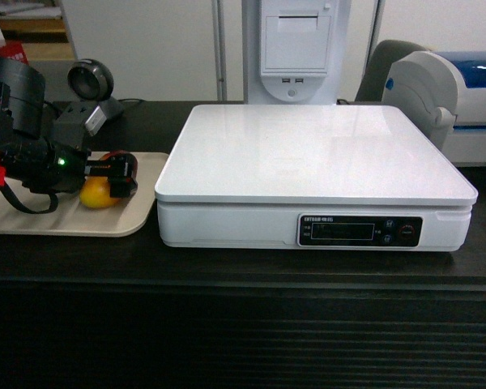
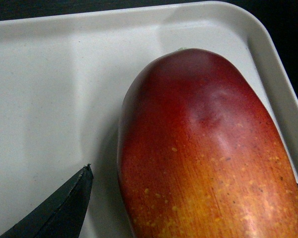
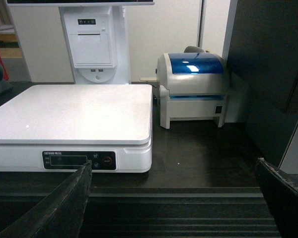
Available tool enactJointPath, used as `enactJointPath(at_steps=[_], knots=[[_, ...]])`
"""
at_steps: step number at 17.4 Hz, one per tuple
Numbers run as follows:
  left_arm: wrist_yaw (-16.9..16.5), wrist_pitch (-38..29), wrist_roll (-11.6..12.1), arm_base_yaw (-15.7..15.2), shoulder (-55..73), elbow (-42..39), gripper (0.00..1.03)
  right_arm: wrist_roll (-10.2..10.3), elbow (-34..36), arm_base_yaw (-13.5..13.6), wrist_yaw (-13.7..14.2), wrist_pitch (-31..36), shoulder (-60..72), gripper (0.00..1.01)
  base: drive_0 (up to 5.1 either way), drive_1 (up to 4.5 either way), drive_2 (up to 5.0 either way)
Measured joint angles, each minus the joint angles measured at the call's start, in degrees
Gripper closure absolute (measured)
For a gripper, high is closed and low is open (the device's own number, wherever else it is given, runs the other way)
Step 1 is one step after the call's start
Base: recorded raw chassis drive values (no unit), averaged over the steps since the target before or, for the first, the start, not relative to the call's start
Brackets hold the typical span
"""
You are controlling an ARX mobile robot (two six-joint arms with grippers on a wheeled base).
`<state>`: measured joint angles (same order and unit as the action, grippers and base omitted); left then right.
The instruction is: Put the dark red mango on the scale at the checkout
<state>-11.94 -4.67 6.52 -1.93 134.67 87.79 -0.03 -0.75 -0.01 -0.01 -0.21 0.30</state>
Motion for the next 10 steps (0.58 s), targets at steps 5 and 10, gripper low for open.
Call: enactJointPath(at_steps=[5, 10], knots=[[-0.77, -0.02, 0.07, 0.13, 0.0, 0.09, 0.36, 0.0, 0.0, 0.0, 0.0, 0.0, 0.0, 0.03, 0.0, 0.0, 0.0], [-0.96, -0.98, 0.46, -0.04, 0.0, -0.07, 0.42, 0.0, 0.0, 0.0, 0.0, 0.0, 0.0, 0.03, 0.0, 0.0, 0.0]])
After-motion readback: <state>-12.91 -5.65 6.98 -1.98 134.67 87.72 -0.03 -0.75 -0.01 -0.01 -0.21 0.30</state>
